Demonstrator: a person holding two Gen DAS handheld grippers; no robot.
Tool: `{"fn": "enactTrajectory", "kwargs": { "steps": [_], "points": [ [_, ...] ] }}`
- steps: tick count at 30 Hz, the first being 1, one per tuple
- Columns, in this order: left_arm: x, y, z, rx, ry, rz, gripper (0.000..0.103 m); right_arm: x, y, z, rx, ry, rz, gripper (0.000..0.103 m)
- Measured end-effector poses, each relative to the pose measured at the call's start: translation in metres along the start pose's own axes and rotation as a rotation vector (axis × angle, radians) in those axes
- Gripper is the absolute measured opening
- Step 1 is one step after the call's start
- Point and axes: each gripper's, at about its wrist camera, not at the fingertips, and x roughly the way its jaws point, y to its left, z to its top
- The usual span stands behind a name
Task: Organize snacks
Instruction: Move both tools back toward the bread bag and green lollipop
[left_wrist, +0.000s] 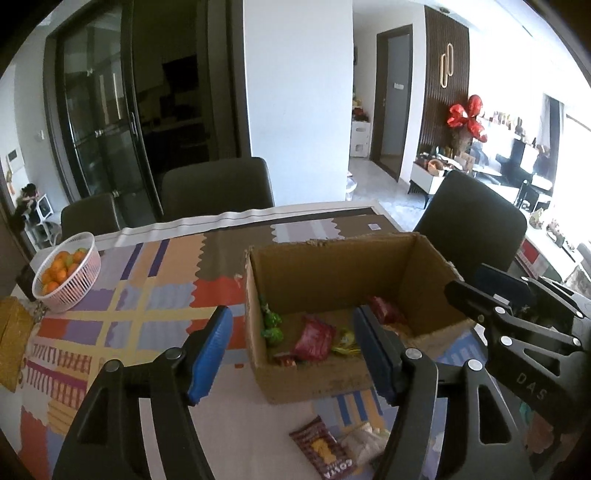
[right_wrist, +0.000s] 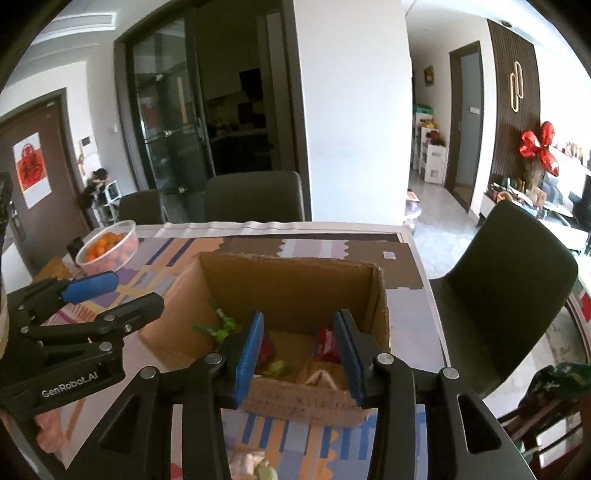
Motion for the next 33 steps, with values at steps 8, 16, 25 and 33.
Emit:
{"fn": "enactTrajectory", "kwargs": {
  "steps": [8,16,25,33],
  "points": [
    [-0.033,-0.005,-0.032,0.028,-0.027,-0.019,0.069,-0.032,0.016,-0.022,-0.05,-0.033,0.024,0.044],
    [-0.042,-0.014,-0.068,0.074,-0.009,-0.031,0.069,-0.048,0.023,-0.051,-0.084,-0.021,0.039,0.044],
    [-0.04,-0.025,-0.108,0.111,0.026,-0.078,0.069,-0.044,0.018,-0.086,-0.091,0.059,0.044,0.044],
    [-0.029,-0.036,-0.131,0.163,0.074,-0.098,0.069,-0.035,0.023,-0.117,-0.122,0.146,0.057,0.043]
  ]
}}
